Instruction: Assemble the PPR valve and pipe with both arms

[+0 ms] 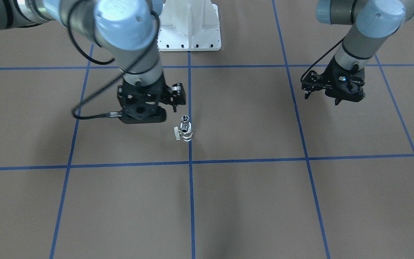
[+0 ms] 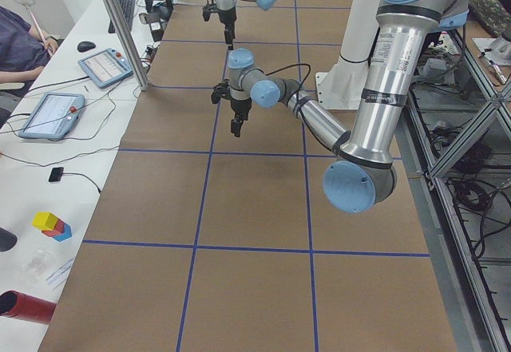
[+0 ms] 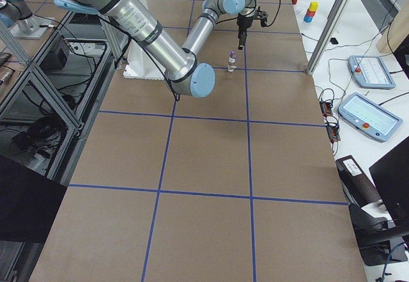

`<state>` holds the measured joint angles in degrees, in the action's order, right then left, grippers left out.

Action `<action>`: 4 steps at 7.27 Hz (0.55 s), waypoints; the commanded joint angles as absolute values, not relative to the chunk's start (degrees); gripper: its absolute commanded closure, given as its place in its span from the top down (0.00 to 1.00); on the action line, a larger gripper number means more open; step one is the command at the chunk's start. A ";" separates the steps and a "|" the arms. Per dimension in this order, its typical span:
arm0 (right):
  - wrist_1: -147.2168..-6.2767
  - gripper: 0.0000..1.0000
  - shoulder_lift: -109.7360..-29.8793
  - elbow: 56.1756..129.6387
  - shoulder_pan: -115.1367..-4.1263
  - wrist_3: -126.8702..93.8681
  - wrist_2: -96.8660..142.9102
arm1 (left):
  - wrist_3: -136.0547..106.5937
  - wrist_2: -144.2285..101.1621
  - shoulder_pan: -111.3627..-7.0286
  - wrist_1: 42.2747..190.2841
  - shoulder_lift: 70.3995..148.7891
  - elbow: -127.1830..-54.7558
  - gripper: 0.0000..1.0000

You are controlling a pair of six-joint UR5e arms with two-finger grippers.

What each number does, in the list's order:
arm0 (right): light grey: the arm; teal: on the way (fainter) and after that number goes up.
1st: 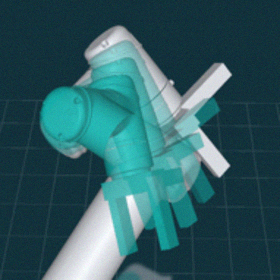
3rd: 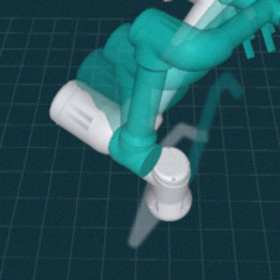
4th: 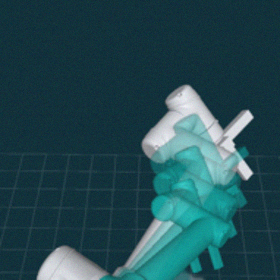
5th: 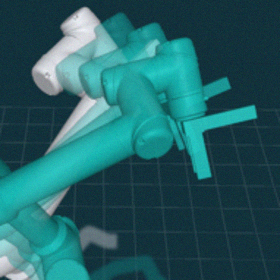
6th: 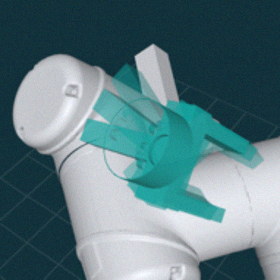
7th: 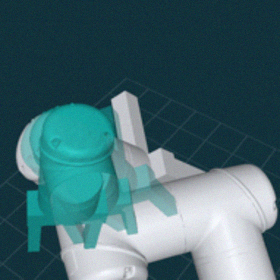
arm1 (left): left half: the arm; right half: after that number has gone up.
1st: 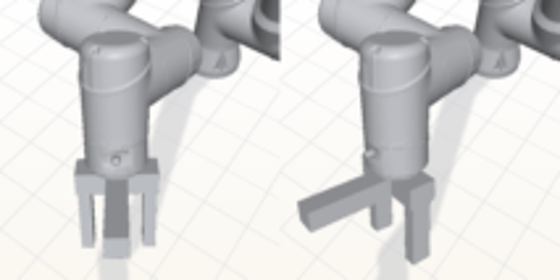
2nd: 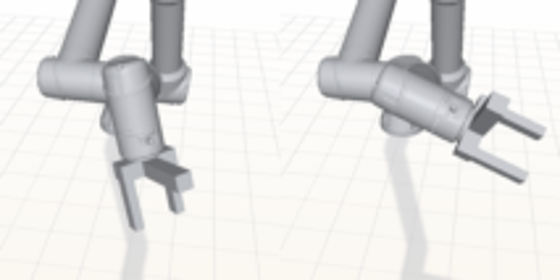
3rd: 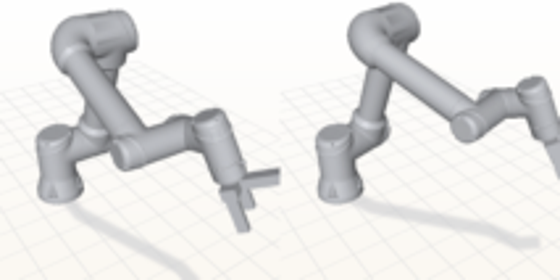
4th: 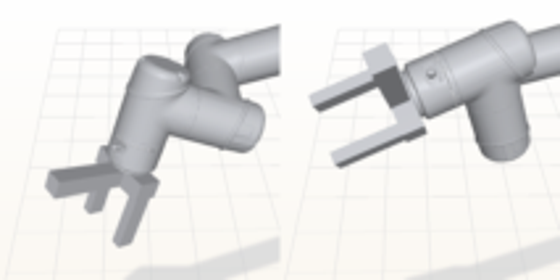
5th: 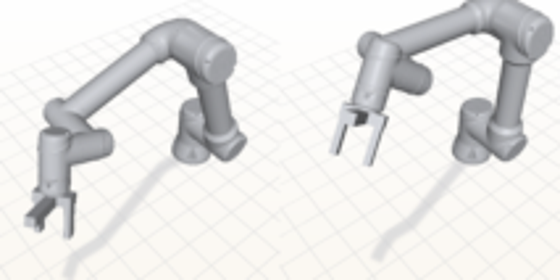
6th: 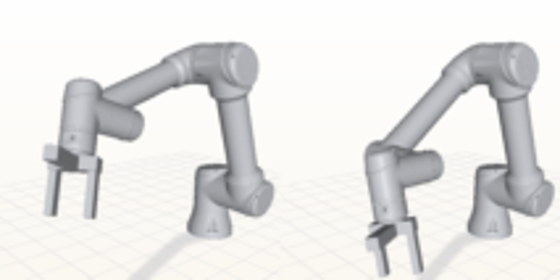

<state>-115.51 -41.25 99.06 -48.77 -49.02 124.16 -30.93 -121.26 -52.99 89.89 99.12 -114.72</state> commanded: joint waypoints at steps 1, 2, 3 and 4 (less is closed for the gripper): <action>-121.46 0.99 -62.66 114.50 -64.17 -21.87 128.65 | -9.97 -129.69 -66.90 90.26 89.00 -114.45 1.00; -120.86 0.99 -71.80 112.61 -70.69 -3.61 128.76 | -1.14 -129.81 -73.50 90.52 87.03 -110.52 1.00; -120.85 0.99 -74.33 105.98 -77.89 9.01 128.67 | 0.60 -129.90 -77.65 90.61 87.01 -107.17 1.00; -120.85 0.99 -75.83 98.95 -83.00 16.36 128.76 | 0.62 -129.99 -80.13 90.62 87.01 -104.62 1.00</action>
